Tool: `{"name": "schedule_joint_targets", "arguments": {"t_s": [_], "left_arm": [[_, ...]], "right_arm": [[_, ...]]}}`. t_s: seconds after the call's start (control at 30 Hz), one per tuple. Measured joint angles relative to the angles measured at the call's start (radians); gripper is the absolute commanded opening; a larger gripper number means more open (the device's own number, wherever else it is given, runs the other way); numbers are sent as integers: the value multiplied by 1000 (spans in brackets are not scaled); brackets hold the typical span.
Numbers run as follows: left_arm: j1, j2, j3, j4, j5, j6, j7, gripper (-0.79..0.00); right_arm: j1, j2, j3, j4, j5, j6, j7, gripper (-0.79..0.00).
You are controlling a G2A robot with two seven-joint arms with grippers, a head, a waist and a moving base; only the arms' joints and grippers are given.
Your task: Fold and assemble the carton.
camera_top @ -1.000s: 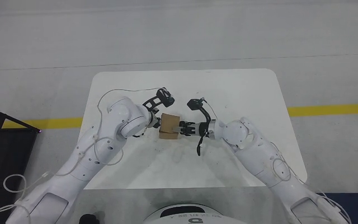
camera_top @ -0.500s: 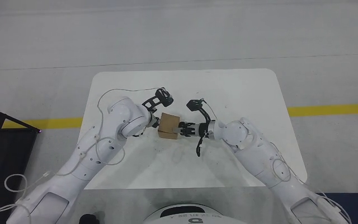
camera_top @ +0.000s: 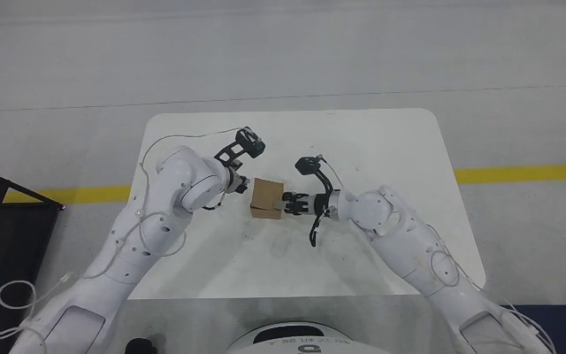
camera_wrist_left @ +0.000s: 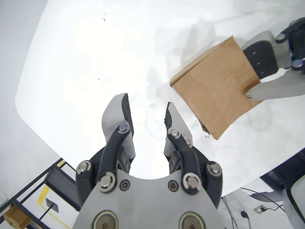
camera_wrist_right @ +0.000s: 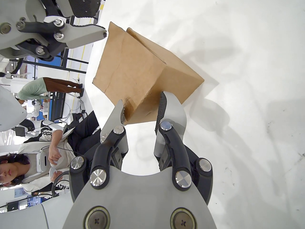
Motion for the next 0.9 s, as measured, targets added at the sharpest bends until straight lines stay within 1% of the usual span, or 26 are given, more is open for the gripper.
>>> {"name": "schedule_joint_targets", "arguments": {"t_s": [0.1,0.2,0.4,0.9], "left_arm": [[7,2,-23,-8,-47,-10,10,-385],[18,4,-29,-12,-72,-24,14,-388],[27,4,-17,-1,-71,-31,18,-394],[21,-1,11,27,-41,-29,29,-400]], "right_arm": [[-2,1,3,-2,0,-1,-2,-523],[-3,2,4,-4,0,-1,-1,-526],[-3,2,4,-4,1,-1,0,-529],[-6,4,6,-10,-2,1,-2,-533]]}}
